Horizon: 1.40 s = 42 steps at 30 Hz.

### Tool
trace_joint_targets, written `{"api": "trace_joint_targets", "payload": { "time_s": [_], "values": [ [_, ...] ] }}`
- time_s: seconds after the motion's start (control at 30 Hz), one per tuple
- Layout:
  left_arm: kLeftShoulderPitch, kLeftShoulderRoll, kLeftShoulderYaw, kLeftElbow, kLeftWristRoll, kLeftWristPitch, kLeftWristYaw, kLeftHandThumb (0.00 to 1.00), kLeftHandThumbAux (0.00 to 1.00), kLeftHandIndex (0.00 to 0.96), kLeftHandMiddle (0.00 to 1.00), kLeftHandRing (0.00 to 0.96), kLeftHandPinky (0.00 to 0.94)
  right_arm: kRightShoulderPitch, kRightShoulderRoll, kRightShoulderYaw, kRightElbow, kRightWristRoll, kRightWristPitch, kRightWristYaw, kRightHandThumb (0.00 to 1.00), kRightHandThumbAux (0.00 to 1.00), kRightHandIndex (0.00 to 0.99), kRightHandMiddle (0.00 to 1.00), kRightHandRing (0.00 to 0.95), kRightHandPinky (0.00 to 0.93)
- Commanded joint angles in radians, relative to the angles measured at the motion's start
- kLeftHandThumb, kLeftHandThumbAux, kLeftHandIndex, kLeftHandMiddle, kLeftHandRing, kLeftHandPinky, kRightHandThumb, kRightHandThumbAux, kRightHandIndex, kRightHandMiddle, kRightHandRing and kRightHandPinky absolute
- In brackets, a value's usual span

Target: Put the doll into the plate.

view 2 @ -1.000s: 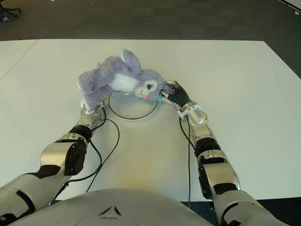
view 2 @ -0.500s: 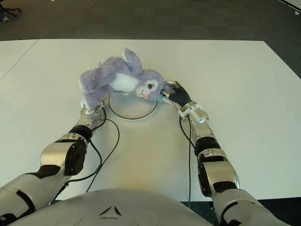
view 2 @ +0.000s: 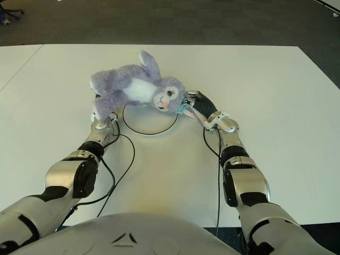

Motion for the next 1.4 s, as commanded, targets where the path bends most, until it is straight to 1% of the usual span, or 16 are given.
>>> {"api": "trace_joint_targets", "payload": {
  "time_s": [0.03, 0.23, 0.37, 0.5, 0.6, 0.8, 1.03, 1.2, 1.4],
  "values": [
    [0.179, -0.052, -0.007, 0.121, 0.006, 0.118, 0.015, 0.192, 0.888, 0.232, 0.322, 0.357, 0.377, -0.021, -0.005, 0.027, 0.055, -0.046, 0.000, 0.038, 0.041, 0.312, 0.027, 0.057, 0.042, 0.057],
    [0.178, -0.052, -0.006, 0.121, 0.004, 0.114, 0.012, 0.212, 0.893, 0.229, 0.328, 0.360, 0.387, -0.020, -0.007, 0.027, 0.067, -0.060, -0.061, 0.028, 0.028, 0.295, 0.003, 0.011, 0.002, 0.039],
    [0.178, -0.051, -0.008, 0.122, 0.007, 0.115, 0.011, 0.216, 0.897, 0.228, 0.335, 0.364, 0.384, -0.017, -0.006, 0.023, 0.077, -0.063, -0.097, 0.016, 0.029, 0.301, 0.000, 0.002, 0.000, 0.039],
    [0.179, -0.050, -0.011, 0.122, 0.010, 0.116, 0.015, 0.219, 0.908, 0.231, 0.345, 0.365, 0.369, -0.016, -0.006, 0.018, 0.087, -0.063, -0.122, 0.010, 0.036, 0.324, 0.000, 0.000, 0.000, 0.045],
    [0.178, -0.051, -0.009, 0.122, 0.009, 0.116, 0.021, 0.225, 0.919, 0.246, 0.355, 0.369, 0.381, -0.018, -0.007, 0.016, 0.094, -0.065, -0.128, 0.005, 0.044, 0.353, 0.000, 0.000, 0.004, 0.056],
    [0.177, -0.052, -0.006, 0.122, 0.006, 0.121, 0.020, 0.205, 0.915, 0.245, 0.355, 0.378, 0.399, -0.025, -0.008, 0.014, 0.101, -0.066, -0.112, -0.004, 0.048, 0.382, 0.000, 0.005, 0.018, 0.083],
    [0.176, -0.052, -0.014, 0.122, 0.014, 0.115, 0.032, 0.211, 0.915, 0.250, 0.352, 0.382, 0.418, -0.030, -0.006, -0.001, 0.108, -0.052, -0.058, 0.000, 0.055, 0.425, 0.000, 0.012, 0.038, 0.109],
    [0.176, -0.054, -0.018, 0.121, 0.017, 0.111, 0.035, 0.212, 0.915, 0.245, 0.355, 0.385, 0.410, -0.031, -0.009, -0.003, 0.104, -0.055, -0.041, -0.001, 0.051, 0.431, 0.000, 0.018, 0.053, 0.131],
    [0.177, -0.053, -0.019, 0.121, 0.021, 0.111, 0.037, 0.221, 0.915, 0.244, 0.345, 0.375, 0.402, -0.034, -0.012, 0.000, 0.102, -0.061, -0.025, -0.004, 0.058, 0.429, 0.000, 0.021, 0.053, 0.126]
  ]
}}
